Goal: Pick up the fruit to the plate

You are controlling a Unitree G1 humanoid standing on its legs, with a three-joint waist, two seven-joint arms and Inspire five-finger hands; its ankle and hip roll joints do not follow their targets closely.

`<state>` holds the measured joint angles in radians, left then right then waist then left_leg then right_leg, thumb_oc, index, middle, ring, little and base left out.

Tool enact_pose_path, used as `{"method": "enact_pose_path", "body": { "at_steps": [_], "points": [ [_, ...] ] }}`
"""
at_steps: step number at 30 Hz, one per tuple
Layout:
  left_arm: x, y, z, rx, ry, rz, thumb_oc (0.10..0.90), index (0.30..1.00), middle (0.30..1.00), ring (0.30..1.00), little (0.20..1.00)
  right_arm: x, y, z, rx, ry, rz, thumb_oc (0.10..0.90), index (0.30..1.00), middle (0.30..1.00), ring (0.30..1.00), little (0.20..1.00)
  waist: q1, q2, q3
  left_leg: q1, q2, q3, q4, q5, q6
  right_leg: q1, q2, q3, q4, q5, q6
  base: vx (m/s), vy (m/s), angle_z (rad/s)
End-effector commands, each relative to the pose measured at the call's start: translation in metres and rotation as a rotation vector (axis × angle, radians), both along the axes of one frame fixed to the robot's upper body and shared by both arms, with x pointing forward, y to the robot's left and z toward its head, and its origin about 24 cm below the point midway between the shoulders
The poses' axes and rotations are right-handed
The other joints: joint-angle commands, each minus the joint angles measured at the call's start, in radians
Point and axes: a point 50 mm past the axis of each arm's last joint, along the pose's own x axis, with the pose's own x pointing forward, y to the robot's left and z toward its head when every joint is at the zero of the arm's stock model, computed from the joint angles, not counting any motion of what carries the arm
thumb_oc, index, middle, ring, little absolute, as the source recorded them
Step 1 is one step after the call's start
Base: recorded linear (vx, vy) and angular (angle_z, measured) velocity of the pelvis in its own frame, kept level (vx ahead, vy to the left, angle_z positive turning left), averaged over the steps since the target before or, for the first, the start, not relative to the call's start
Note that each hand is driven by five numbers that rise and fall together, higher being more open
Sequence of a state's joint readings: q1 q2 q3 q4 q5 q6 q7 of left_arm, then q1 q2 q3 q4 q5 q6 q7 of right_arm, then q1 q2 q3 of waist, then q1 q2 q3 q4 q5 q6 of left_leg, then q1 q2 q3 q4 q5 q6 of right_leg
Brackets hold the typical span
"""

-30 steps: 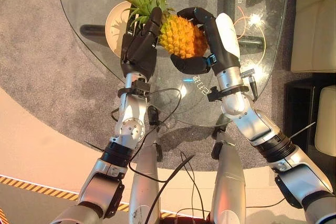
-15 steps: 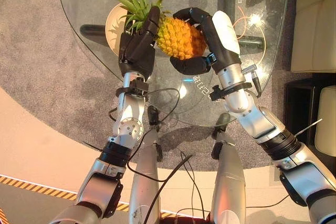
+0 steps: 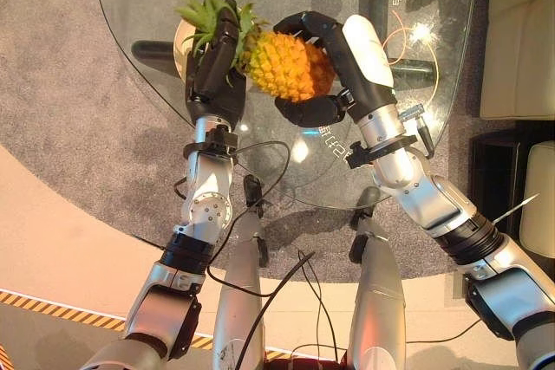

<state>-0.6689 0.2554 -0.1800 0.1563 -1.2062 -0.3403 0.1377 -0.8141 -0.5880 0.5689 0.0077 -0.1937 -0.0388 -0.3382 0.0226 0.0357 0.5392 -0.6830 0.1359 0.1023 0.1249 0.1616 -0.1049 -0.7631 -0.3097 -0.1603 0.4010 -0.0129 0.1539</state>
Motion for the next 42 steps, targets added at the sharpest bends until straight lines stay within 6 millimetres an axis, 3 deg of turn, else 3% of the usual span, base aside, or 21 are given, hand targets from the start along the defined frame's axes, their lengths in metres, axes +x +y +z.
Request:
{"method": "enact_pose_path", "body": {
  "at_steps": [1,20,22,42],
  "points": [
    [-0.0307,-0.0204,0.0705,0.064,-0.428,-0.071,0.1,0.3,0.3,0.3,0.2,-0.0506,0.0384,0.0612,0.034,-0.314,0.303,0.1,0.3,0.3,0.3,0.2,0.008,-0.002,-0.019,-0.019,0.038,-0.042,0.096,-0.068,-0.037,0.052,-0.033,-0.021,-0.12,0.096,0.044,0.0,0.0,0.0],
    [-0.0325,-0.0177,0.0749,0.07,-0.458,-0.022,0.1,0.3,0.3,0.3,0.2,-0.0485,0.0361,0.0612,0.071,-0.284,0.305,0.1,0.3,0.3,0.3,0.2,0.004,-0.002,-0.019,-0.02,0.038,-0.041,0.091,-0.068,-0.039,0.047,-0.033,-0.016,-0.124,0.097,0.044,0.0,0.0,0.0],
    [-0.0326,-0.0176,0.0744,0.07,-0.462,-0.018,0.1,0.3,0.3,0.3,0.2,-0.0489,0.0358,0.061,0.095,-0.279,0.31,0.8,0.9,0.9,0.9,0.9,0.004,-0.002,-0.019,-0.021,0.037,-0.042,0.09,-0.068,-0.039,0.047,-0.033,-0.017,-0.126,0.097,0.044,0.0,0.0,0.0],
    [-0.0317,-0.0116,0.0731,0.074,-0.437,0.079,0.1,0.3,0.3,0.3,0.2,-0.0472,0.0343,0.0612,0.127,-0.278,0.292,0.8,0.9,0.9,0.9,0.9,0.003,-0.001,-0.019,-0.019,0.037,-0.04,0.08,-0.064,-0.039,0.047,-0.03,-0.015,-0.134,0.1,0.043,0.0,0.0,0.0]
  ]
}}
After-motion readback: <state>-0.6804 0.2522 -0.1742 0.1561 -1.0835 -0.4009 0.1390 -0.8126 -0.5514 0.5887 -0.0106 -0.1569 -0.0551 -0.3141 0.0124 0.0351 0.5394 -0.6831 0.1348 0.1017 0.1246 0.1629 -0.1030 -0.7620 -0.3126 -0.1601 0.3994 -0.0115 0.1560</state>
